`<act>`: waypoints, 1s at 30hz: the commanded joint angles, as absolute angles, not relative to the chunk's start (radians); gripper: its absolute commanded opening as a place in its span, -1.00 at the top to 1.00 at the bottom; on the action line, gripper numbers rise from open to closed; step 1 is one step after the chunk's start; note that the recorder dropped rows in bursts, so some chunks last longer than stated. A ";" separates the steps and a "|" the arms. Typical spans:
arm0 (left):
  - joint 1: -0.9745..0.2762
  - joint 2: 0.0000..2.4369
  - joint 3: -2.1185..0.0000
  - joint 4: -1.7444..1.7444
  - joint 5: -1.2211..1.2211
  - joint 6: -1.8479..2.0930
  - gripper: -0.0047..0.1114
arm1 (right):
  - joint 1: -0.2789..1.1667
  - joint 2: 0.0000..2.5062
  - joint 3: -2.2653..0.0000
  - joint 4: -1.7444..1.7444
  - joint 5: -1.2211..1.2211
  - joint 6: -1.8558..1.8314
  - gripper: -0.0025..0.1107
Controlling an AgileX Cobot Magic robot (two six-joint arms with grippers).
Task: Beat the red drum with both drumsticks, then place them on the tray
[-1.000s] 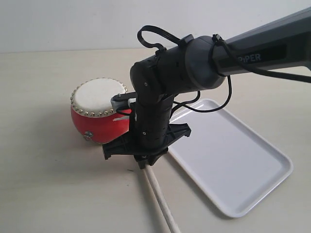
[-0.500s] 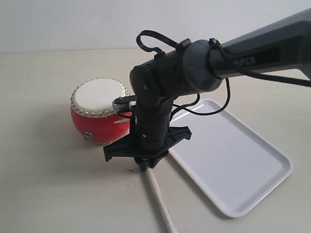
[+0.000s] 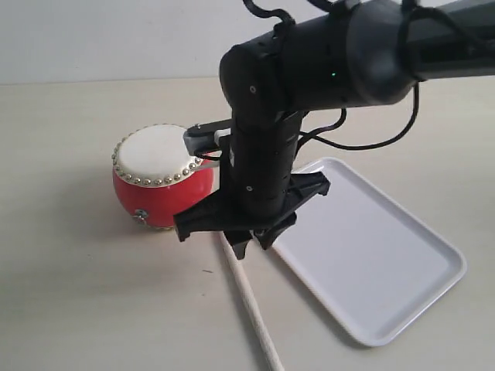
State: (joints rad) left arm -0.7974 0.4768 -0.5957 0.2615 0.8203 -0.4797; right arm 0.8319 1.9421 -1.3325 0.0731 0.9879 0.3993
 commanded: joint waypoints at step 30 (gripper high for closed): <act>-0.799 0.471 -0.604 0.259 0.805 -0.450 0.92 | 1.030 1.887 -0.994 0.020 0.761 0.529 0.33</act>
